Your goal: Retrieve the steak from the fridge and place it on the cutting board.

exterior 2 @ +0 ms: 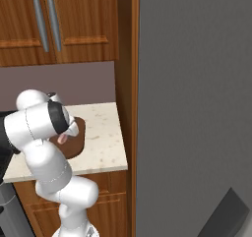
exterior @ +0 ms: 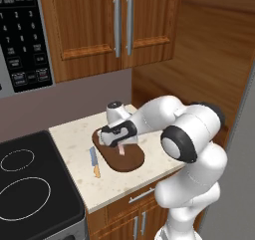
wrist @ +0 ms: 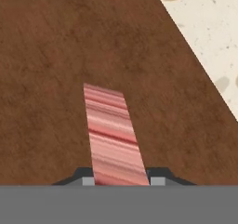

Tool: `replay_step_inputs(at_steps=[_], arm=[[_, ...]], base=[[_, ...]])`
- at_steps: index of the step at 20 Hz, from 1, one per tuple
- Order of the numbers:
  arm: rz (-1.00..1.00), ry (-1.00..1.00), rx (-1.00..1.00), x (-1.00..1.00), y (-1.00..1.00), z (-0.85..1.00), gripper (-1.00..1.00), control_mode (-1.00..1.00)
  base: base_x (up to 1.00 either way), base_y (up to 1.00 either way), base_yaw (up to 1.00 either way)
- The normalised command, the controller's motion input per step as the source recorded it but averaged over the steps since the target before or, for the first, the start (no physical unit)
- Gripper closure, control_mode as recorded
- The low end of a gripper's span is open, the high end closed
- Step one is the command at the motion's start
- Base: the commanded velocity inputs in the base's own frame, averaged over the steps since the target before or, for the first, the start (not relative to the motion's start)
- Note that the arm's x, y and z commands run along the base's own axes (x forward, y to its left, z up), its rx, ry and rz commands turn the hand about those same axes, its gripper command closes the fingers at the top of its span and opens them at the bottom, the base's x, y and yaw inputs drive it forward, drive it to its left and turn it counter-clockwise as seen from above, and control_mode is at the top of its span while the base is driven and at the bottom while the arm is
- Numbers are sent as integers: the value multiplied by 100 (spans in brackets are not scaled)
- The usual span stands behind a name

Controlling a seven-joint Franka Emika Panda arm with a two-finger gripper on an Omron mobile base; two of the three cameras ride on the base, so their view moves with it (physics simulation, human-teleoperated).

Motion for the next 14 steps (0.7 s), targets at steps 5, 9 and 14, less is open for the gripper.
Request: replay_step_inputs(at_steps=[5, 9, 14], arm=[[0, -2, 0, 0, 0, -1, -100, -100], [0, -4, 2, -3, -8, 15, -100, -100], [0, 0, 0, -20, -4, 51, -100, -100]], base=[[0, 0, 0], [0, 0, 0], [0, 0, 0]])
